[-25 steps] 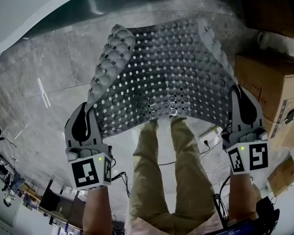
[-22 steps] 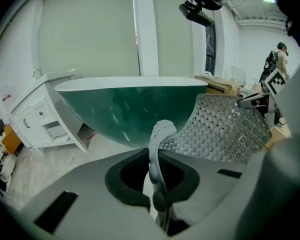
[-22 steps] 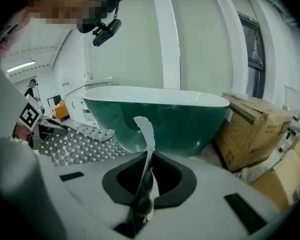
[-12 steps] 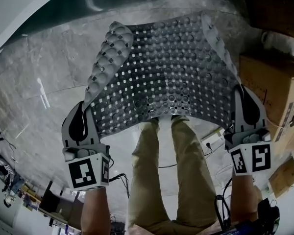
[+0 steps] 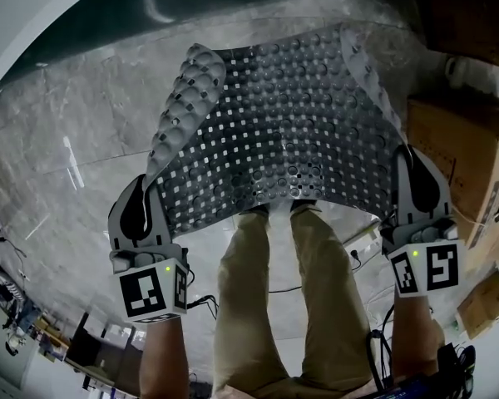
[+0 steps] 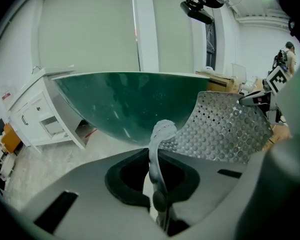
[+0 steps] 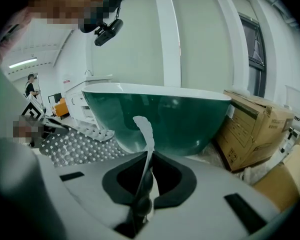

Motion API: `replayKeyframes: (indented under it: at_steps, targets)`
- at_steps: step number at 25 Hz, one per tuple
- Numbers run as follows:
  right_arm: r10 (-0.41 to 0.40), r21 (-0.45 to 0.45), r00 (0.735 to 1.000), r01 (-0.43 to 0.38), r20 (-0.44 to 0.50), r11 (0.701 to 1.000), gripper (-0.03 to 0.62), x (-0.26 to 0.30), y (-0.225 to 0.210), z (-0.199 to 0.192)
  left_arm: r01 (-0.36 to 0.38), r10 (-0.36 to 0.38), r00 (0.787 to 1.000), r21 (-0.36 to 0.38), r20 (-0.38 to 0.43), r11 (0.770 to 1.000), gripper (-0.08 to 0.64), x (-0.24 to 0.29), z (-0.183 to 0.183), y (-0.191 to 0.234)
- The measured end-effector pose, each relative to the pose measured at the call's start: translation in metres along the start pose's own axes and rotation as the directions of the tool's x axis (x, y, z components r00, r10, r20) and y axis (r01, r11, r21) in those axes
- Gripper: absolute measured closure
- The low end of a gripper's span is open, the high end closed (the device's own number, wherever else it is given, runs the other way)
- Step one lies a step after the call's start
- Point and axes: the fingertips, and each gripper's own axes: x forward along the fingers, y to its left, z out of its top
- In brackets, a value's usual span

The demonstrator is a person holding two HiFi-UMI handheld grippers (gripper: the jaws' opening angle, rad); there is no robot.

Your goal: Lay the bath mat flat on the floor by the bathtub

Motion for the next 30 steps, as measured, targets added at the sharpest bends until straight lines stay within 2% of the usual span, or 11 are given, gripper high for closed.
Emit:
replayKeyframes:
  at_steps: [7,15,25,30]
  targets:
    - [0.006,-0.008,1.000,-0.006,0.015,1.000,0.563,0.009,-0.006,-0.009,-0.013,0.013,1.000,0.005,-0.011,1.000,0.525,0.008,-0.010,0.000]
    - [0.006,-0.016,1.000,-0.006,0.009,1.000,0.563,-0.007,-0.007,0.007,0.002,-0.002,0.999,0.001,-0.033,1.000,0.525,-0.006,-0.002,-0.003]
    - [-0.004,-0.029,1.000,0.004,0.025,1.000,0.563,-0.002,-0.004,-0.004,0.002,-0.002,1.000,-0.008,-0.024,1.000,0.525,0.004,-0.016,0.001]
    - [-0.011,-0.037,1.000,0.012,0.025,0.999,0.563,-0.008,-0.001,0.006,0.016,-0.017,1.000,-0.014,-0.024,1.000,0.525,-0.002,-0.011,0.005]
